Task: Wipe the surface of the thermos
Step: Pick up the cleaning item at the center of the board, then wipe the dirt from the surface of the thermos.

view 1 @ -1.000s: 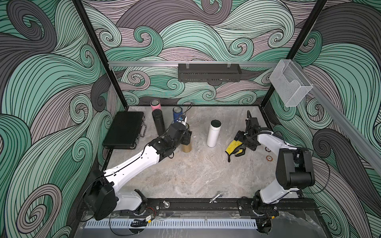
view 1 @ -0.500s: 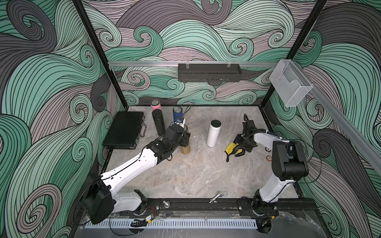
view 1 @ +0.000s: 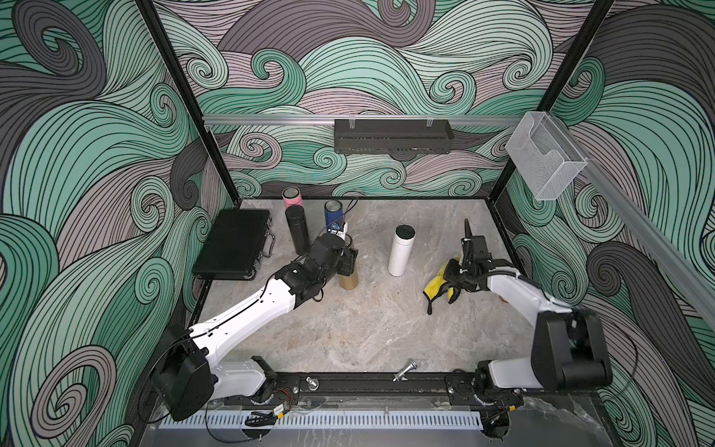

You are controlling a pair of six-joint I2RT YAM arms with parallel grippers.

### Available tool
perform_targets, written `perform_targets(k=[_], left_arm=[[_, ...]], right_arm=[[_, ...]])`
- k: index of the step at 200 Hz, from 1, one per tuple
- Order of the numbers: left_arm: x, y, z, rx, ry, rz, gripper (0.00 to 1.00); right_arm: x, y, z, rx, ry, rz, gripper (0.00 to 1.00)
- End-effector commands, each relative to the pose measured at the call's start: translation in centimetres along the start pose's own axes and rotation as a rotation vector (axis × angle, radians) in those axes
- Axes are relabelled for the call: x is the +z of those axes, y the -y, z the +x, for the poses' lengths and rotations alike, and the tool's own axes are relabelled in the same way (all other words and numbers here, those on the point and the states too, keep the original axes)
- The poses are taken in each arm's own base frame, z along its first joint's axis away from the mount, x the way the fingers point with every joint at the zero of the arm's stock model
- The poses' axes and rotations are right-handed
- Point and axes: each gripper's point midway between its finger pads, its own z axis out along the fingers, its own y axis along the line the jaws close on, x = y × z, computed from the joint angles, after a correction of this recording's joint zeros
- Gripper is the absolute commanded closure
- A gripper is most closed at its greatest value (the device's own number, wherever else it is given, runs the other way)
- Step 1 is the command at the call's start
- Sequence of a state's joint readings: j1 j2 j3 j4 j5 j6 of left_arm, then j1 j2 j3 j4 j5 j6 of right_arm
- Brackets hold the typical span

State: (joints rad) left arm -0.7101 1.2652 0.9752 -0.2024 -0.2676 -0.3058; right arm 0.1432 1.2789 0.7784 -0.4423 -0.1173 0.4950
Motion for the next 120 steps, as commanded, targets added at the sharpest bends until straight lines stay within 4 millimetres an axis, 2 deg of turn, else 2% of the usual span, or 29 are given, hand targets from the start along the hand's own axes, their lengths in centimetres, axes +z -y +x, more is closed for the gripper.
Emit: perform_targets(k=[1, 24, 38, 57, 69, 78, 90, 120], left_arm=[[-1.6, 0.9, -2.9, -0.059, 0.081, 0.056, 1.00], [-2.4, 1.0, -3.3, -0.094, 0.086, 0.082, 1.00], [-2.8, 1.3, -3.6, -0.111, 0.083, 0.100, 1.00], [-3.2, 1.7, -3.9, -0.133, 0.084, 0.129, 1.00], [-3.4, 2.0, -4.0, -0.143, 0.086, 0.147, 1.00], [-3.5, 2.1, -4.1, -0.148, 0.085, 0.153, 1.00], [-3.7, 2.3, -4.3, -0.157, 0.091, 0.164, 1.00], [-4.3, 2.4, -5.0, -0.184, 0.109, 0.181, 1.00]], right_arm=[[-4.9, -5.4, 3.3, -0.178, 0.015, -0.264, 1.00], [-9.7, -9.7, 6.4, -0.282, 0.030, -0.486, 1.00], [-11.9, -11.8, 7.3, -0.325, 0.049, -0.588, 1.00], [-13.9, -14.9, 8.0, -0.426, 0.081, -0.698, 1.00], [-14.2, -16.7, 8.5, -0.481, 0.070, -0.726, 1.00], [-14.7, -18.8, 8.2, -0.524, 0.090, -0.763, 1.00], [-14.5, -20.4, 8.0, -0.563, 0.091, -0.759, 1.00], [-14.4, -26.3, 7.9, -0.620, 0.104, -0.865, 1.00]])
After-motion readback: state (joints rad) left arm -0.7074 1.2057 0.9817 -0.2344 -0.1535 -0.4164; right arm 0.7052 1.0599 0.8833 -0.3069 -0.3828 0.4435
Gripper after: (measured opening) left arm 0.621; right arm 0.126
